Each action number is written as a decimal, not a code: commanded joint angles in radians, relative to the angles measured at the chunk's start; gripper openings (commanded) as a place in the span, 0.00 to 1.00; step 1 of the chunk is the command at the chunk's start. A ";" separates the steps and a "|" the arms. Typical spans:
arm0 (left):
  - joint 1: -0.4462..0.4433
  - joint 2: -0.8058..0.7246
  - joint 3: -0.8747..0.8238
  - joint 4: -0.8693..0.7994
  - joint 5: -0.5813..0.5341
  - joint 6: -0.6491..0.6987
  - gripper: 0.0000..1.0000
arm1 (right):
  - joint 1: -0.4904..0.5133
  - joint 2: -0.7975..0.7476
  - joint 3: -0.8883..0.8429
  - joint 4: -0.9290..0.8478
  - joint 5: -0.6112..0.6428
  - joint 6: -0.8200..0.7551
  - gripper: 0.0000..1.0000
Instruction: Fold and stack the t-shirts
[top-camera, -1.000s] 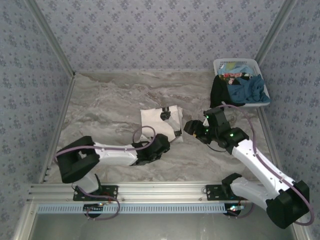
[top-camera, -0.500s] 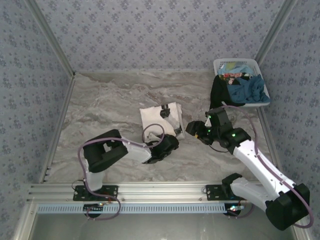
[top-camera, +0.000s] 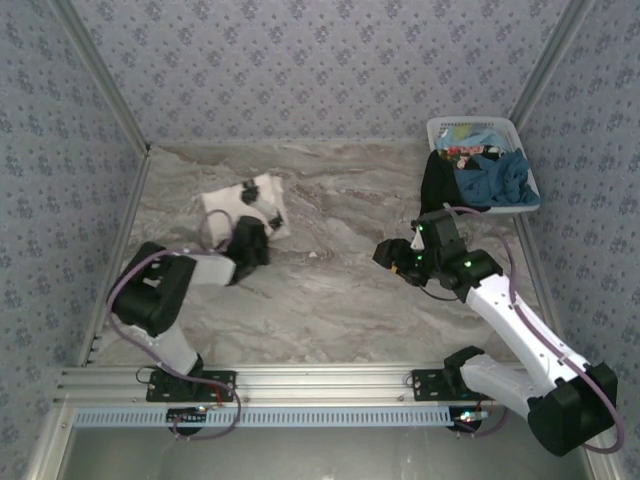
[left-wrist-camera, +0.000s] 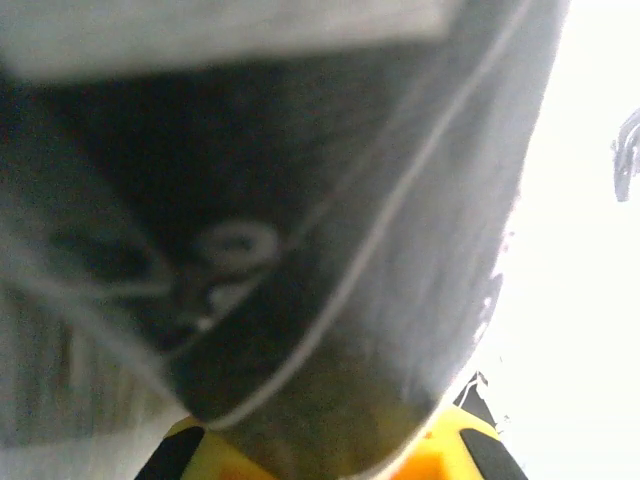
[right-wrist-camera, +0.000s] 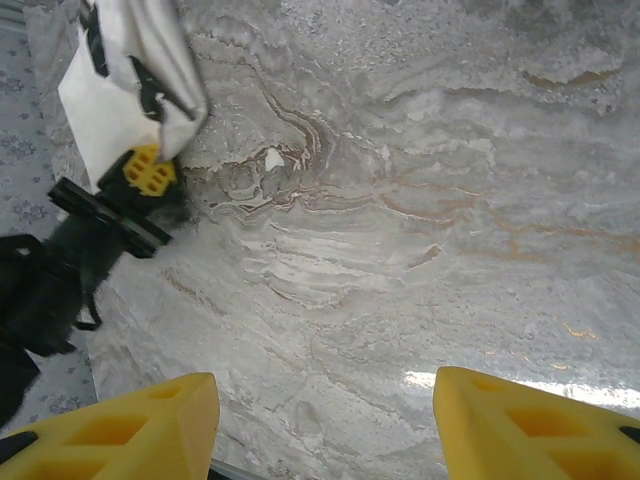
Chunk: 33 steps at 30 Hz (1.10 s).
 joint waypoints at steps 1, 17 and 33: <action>0.200 -0.019 0.055 -0.179 0.283 0.354 0.00 | -0.005 0.022 0.047 0.037 -0.029 -0.051 0.61; 0.593 0.409 0.694 -0.711 0.608 1.075 0.00 | -0.002 0.090 0.114 0.046 -0.066 -0.074 0.61; 0.562 0.237 0.742 -0.690 0.562 1.020 0.70 | 0.018 0.098 0.145 0.023 -0.048 -0.089 0.62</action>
